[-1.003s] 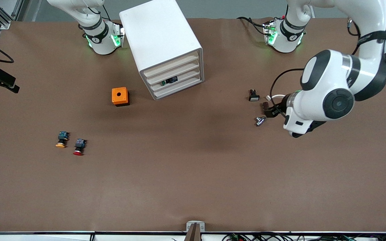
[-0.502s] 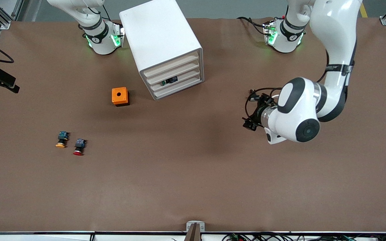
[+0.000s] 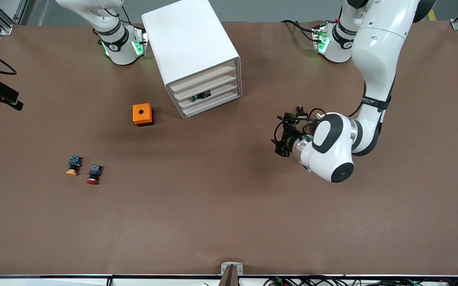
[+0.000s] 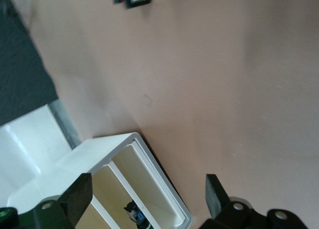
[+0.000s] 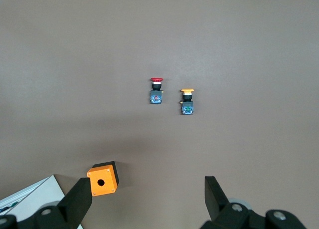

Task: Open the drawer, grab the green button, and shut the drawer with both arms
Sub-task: 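Reach the left gripper to the handle of the cabinet drawer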

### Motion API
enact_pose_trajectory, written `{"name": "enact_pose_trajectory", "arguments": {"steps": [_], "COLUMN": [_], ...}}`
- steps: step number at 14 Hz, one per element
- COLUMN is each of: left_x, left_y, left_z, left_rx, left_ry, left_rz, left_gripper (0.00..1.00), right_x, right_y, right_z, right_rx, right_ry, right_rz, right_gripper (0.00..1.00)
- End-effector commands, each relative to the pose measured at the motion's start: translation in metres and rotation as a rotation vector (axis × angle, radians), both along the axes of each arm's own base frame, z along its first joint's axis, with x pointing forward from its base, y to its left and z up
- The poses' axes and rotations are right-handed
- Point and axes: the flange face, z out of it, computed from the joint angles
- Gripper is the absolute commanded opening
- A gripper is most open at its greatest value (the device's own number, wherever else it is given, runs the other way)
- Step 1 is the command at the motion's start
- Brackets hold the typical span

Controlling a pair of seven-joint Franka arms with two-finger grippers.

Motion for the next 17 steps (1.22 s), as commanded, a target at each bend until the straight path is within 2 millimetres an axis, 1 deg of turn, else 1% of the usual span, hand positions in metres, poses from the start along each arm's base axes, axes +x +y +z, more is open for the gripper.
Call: {"name": "enact_pose_trajectory", "arguments": {"steps": [1, 3, 6, 8, 10, 11, 14, 16, 17], "left_x": [-0.010, -0.014, -0.017, -0.022, -0.025, -0.031, -0.040, -0.052, -0.053], "left_y": [-0.012, -0.016, -0.025, -0.033, -0.039, -0.049, -0.064, -0.081, -0.083], "left_z": [-0.018, -0.033, -0.039, -0.051, -0.057, -0.059, -0.074, -0.080, -0.082], "left_rx": [0.019, 0.068, 0.067, 0.072, 0.075, 0.064, 0.069, 0.057, 0.046], "left_ry": [0.124, 0.194, 0.264, 0.315, 0.354, 0.372, 0.447, 0.474, 0.491], "left_rz": [0.041, 0.100, 0.166, 0.197, 0.221, 0.218, 0.255, 0.248, 0.258], "left_gripper": [1.00, 1.00, 1.00, 1.00, 1.00, 1.00, 1.00, 1.00, 1.00], "right_x": [-0.001, -0.001, -0.001, -0.001, -0.001, -0.001, -0.001, -0.001, -0.001], "right_y": [-0.001, -0.001, -0.001, -0.002, -0.002, -0.002, -0.002, -0.003, -0.003], "right_z": [0.002, 0.002, 0.002, 0.002, 0.002, 0.002, 0.002, 0.001, 0.001], "right_rx": [-0.009, -0.009, -0.009, -0.008, -0.008, -0.008, -0.008, -0.008, -0.007], "right_ry": [0.003, 0.003, 0.003, 0.004, 0.004, 0.004, 0.004, 0.007, 0.007], "right_rz": [0.003, 0.003, 0.003, 0.001, 0.001, 0.003, 0.003, 0.003, 0.001], "right_gripper": [1.00, 1.00, 1.00, 1.00, 1.00, 1.00, 1.00, 1.00, 1.00]}}
